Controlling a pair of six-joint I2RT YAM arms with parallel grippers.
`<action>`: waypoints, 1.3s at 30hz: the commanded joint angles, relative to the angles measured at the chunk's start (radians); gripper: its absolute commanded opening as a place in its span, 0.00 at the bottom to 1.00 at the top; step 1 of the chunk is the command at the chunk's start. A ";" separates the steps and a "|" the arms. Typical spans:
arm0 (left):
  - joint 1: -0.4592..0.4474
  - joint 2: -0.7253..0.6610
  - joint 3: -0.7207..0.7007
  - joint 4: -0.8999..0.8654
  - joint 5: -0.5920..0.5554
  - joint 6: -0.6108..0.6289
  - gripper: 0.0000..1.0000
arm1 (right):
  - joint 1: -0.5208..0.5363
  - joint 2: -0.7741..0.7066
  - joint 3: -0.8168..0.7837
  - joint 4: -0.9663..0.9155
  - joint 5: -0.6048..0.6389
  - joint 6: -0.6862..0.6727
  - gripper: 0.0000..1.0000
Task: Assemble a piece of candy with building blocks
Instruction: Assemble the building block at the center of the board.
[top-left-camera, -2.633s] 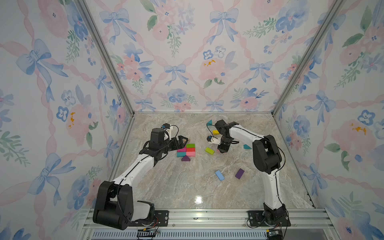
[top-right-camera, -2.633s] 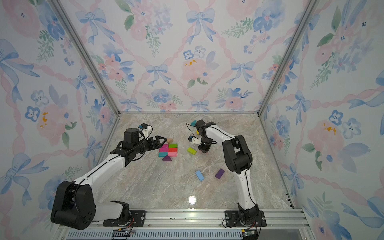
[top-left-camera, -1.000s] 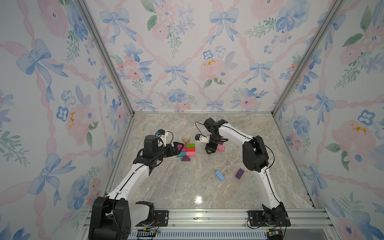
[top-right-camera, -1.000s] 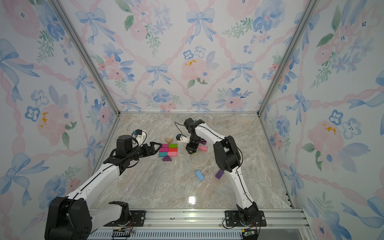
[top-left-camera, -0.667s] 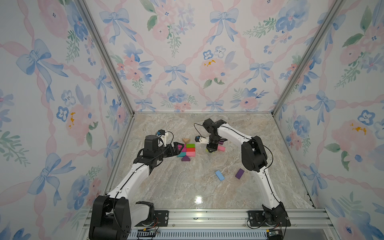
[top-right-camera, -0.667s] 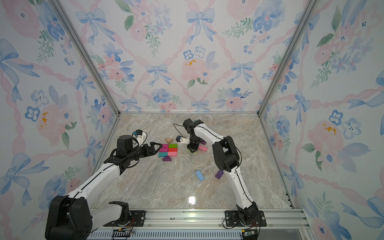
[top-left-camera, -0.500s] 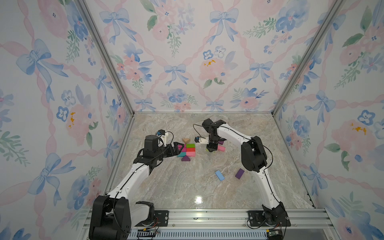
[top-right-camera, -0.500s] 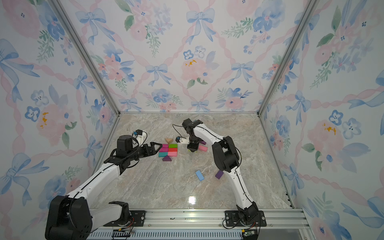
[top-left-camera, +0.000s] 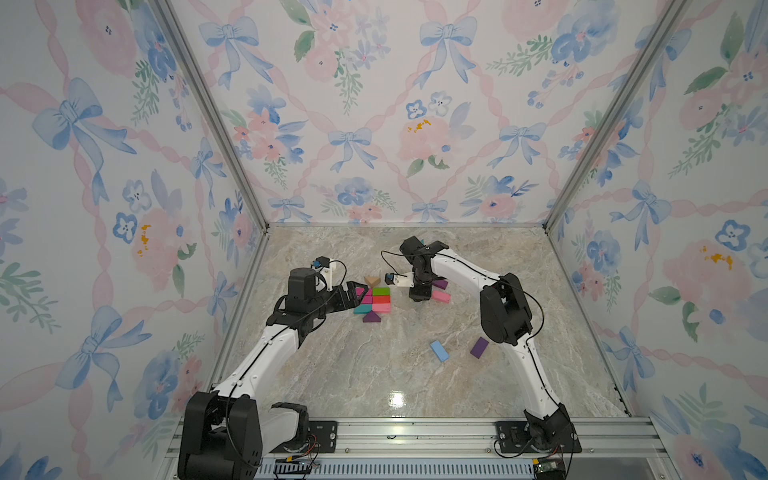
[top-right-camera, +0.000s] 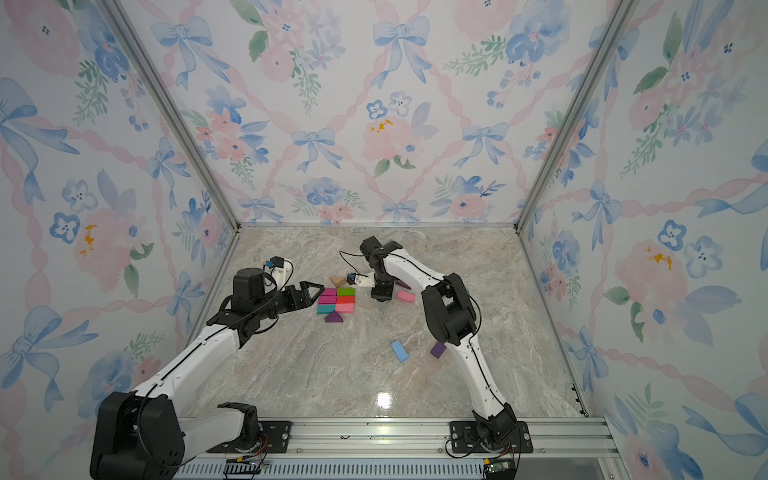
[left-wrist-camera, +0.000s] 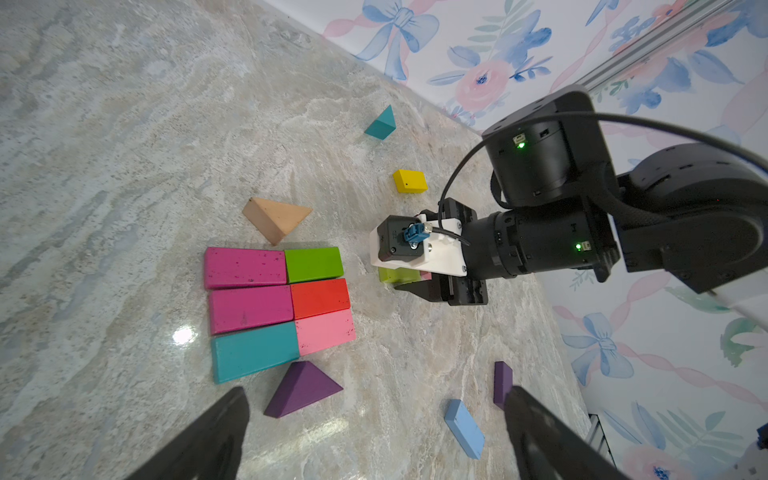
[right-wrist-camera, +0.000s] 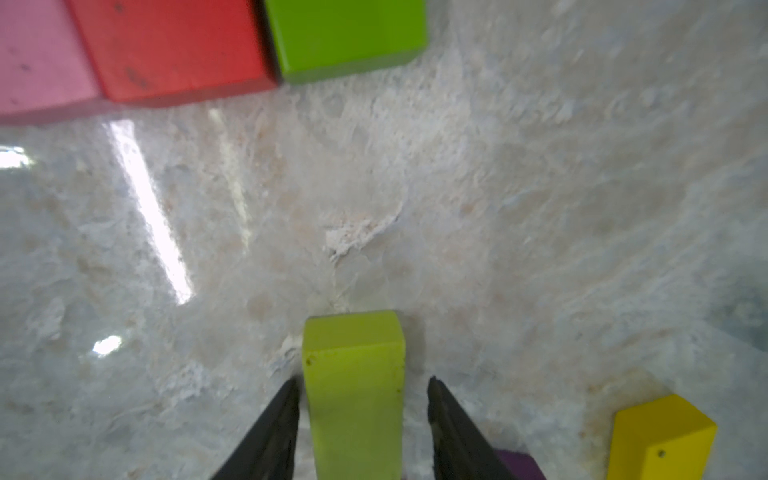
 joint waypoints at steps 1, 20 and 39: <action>0.008 -0.015 0.023 -0.004 0.019 -0.008 0.98 | -0.018 -0.034 -0.013 0.002 -0.062 0.036 0.60; -0.140 0.078 0.105 -0.001 -0.013 0.006 0.98 | -0.212 -0.053 -0.020 -0.030 -0.102 0.203 0.58; -0.149 0.097 0.123 -0.001 -0.027 0.000 0.98 | -0.217 0.074 0.077 -0.062 -0.108 0.191 0.31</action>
